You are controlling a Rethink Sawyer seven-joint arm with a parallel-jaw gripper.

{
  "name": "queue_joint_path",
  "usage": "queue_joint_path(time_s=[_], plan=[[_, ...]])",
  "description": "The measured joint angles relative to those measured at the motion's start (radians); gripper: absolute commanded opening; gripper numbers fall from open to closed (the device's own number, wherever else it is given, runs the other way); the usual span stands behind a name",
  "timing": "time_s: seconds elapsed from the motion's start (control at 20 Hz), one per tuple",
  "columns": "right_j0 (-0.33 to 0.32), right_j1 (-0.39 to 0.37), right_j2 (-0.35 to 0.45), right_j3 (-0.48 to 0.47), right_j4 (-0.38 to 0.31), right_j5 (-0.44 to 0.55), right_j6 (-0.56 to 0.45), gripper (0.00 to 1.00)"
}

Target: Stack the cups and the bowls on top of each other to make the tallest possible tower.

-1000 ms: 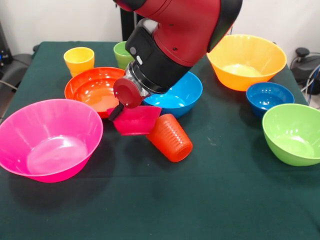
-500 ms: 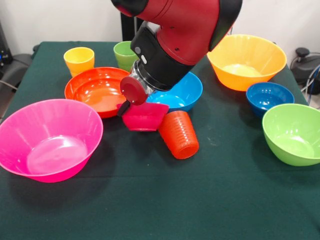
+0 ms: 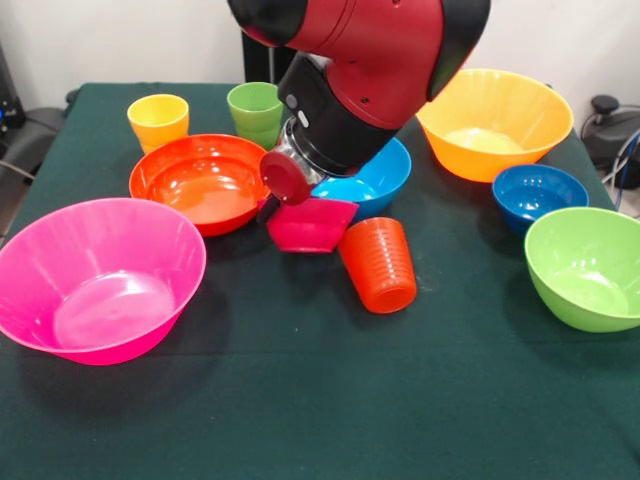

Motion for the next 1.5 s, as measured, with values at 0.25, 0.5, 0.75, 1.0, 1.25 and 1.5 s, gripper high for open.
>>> queue_joint_path(time_s=[0.25, 0.5, 0.75, 1.0, 1.25, 1.5], plan=[[0.000, 0.000, -0.001, 0.019, 0.019, 0.000, 0.000, 0.00], [0.000, 0.001, -0.001, 0.038, 0.033, 0.000, 0.000, 0.00], [-0.015, 0.003, 0.006, 0.065, 0.066, 0.000, 0.000, 0.00], [-0.039, 0.003, 0.012, 0.100, 0.096, -0.028, 0.000, 1.00], [-0.060, 0.003, 0.023, 0.131, 0.119, -0.068, 0.000, 1.00], [-0.095, 0.003, 0.045, 0.165, 0.136, -0.127, 0.000, 1.00]])
